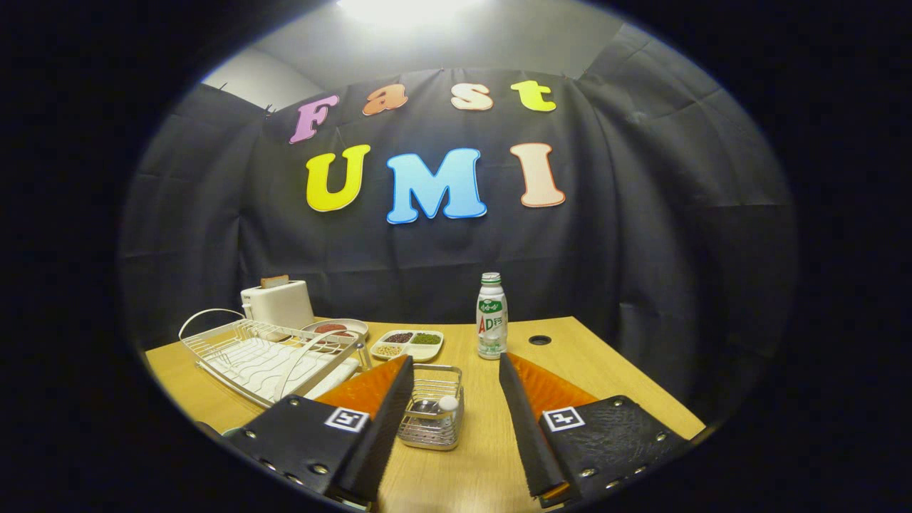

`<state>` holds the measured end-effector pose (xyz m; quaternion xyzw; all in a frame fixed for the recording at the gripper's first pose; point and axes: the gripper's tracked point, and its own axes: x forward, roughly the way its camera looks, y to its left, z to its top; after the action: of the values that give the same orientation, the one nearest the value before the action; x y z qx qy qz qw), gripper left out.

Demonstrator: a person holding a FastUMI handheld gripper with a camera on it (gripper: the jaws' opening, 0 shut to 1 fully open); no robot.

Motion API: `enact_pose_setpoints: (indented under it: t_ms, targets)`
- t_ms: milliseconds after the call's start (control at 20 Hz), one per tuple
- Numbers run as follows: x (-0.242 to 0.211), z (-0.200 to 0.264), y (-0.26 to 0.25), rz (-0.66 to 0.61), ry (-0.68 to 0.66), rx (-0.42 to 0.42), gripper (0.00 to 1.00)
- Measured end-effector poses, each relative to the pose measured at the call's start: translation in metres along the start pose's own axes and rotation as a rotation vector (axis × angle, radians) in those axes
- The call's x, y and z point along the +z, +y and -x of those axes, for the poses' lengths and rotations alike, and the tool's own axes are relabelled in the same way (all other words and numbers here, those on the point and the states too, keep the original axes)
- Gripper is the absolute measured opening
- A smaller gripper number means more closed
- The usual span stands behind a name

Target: Take the plate from the dish rack, then take the spoon from the basket and place it into the plate.

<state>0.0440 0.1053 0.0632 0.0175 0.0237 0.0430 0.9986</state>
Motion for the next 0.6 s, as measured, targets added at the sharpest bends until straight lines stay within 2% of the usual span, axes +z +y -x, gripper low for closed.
enact_pose_setpoints:
  t_ms: [50,100,200,250,300,400,450,500,600]
  targets:
    - [-0.011,-0.009,0.000,0.017,0.017,-0.002,0.69]
    - [-0.016,-0.010,0.004,0.018,0.027,0.019,0.54]
    - [-0.020,-0.014,0.006,0.028,0.039,0.025,0.50]
    - [-0.025,-0.015,0.009,0.019,0.042,0.044,0.45]
    - [-0.030,-0.021,0.008,0.028,0.046,0.025,0.40]
    - [-0.025,-0.028,0.011,0.026,0.023,0.027,0.20]
    - [-0.021,-0.018,0.011,0.032,0.018,0.033,0.20]
    - [-0.017,-0.019,0.010,0.035,0.005,0.029,0.10]
    - [-0.019,-0.014,0.020,0.053,0.022,0.051,0.09]
